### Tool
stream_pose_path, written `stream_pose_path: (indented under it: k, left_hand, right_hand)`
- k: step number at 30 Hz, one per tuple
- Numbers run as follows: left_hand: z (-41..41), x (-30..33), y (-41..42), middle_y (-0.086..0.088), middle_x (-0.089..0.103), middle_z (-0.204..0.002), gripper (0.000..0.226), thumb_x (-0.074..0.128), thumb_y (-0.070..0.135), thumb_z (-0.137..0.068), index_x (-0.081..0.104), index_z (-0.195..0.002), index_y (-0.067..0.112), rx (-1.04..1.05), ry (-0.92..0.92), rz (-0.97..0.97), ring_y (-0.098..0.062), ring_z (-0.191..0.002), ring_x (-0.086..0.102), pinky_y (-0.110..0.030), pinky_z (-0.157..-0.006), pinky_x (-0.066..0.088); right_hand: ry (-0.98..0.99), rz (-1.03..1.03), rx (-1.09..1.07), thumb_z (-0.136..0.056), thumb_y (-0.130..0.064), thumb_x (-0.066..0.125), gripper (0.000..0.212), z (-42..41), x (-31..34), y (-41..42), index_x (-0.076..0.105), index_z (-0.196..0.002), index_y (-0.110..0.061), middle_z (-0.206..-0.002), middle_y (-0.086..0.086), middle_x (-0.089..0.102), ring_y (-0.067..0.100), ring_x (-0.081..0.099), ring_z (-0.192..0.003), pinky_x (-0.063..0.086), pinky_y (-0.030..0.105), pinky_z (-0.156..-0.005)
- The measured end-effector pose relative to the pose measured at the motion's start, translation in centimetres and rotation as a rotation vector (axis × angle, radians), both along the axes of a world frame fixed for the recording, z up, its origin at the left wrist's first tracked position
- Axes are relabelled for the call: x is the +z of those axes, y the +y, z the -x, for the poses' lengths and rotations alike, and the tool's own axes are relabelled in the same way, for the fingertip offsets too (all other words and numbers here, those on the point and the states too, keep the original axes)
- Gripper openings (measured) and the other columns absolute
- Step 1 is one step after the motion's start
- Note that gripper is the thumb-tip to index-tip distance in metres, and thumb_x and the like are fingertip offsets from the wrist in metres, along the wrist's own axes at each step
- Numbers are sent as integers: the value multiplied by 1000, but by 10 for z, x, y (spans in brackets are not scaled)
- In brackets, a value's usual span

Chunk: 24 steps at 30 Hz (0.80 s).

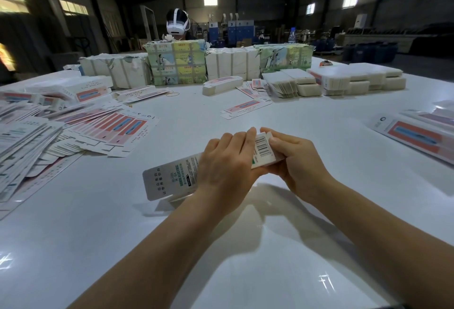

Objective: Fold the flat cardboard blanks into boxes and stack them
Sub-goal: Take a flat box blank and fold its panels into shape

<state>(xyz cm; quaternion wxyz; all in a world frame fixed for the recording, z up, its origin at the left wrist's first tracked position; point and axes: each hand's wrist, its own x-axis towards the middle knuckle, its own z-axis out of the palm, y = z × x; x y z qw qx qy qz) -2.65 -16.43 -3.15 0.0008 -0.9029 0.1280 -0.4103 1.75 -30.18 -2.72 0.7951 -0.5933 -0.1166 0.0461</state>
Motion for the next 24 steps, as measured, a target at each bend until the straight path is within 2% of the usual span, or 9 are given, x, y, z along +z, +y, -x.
stream_pose_path:
  k: [3, 5, 8, 10, 12, 15, 17, 20, 24]
  left_hand:
    - [-1, 1, -3, -14, 67, -100, 69, 71, 46, -77, 57, -123, -4, 7, -10, -15, -31, -82, 62, -39, -68, 49]
    - [-1, 2, -5, -14, 67, -98, 68, 69, 47, -78, 58, -122, -4, 23, -21, -41, -30, -81, 63, -37, -67, 49]
    - [0, 1, -7, -12, 68, -98, 66, 62, 49, -82, 59, -122, -3, 50, -42, -87, -30, -81, 63, -35, -66, 48]
    - [1, 2, -8, -10, 68, -98, 65, 47, 51, -86, 59, -123, -2, 79, -61, -103, -27, -81, 63, -34, -66, 48]
    - [2, 2, -9, -8, 68, -97, 64, 39, 49, -88, 58, -124, -1, 99, -72, -110, -24, -81, 63, -34, -65, 47]
    - [3, 3, -11, -8, 68, -97, 63, 36, 46, -89, 58, -124, -1, 106, -74, -94, -24, -80, 62, -33, -64, 47]
    - [2, 3, -12, -8, 68, -96, 64, 36, 48, -87, 59, -123, 0, 116, -78, -71, -25, -80, 62, -33, -65, 46]
    - [0, 3, -12, -8, 67, -98, 66, 56, 52, -83, 57, -126, 1, 116, -56, -17, -26, -83, 62, -34, -67, 45]
    - [-1, 2, -13, -7, 67, -97, 72, 71, 53, -74, 58, -126, 3, 121, -35, -26, -26, -82, 62, -34, -66, 45]
  right_hand:
    - [-96, 96, -90, -98, -13, 46, 25, 5, -1, 4, 68, -106, -23, -86, -3, 73, 13, 71, -77, 58, 31, -64]
    - [-181, 220, -161, -99, -15, 43, 29, 10, -1, 7, 69, -96, -28, -84, -7, 72, 15, 69, -84, 58, 43, -77]
    - [-275, 354, -194, -98, -21, 42, 29, 16, 1, 9, 66, -87, -9, -85, 9, 68, 22, 61, -84, 49, 58, -83]
    - [-298, 394, -183, -98, -25, 44, 31, 18, 1, 10, 67, -97, -5, -94, 7, 67, 22, 62, -92, 49, 56, -87]
    - [-327, 436, -198, -99, -25, 44, 33, 20, 2, 11, 66, -113, -6, -118, 4, 66, 24, 59, -113, 46, 51, -97]
    - [-386, 496, -244, -101, -23, 42, 35, 19, 1, 12, 61, -122, -3, -127, 9, 63, 23, 57, -118, 43, 45, -102]
    - [-387, 481, -237, -101, -21, 42, 35, 19, 2, 12, 60, -118, 3, -118, 13, 65, 19, 60, -108, 45, 42, -98]
    - [-234, 229, -157, -99, -18, 46, 34, 19, 5, 13, 54, -93, 14, -81, 20, 54, 22, 52, -75, 45, 45, -72]
    - [5, 9, -118, -97, -16, 49, 29, 9, 6, 9, 65, -81, 1, -70, 8, 62, 15, 61, -65, 51, 27, -56]
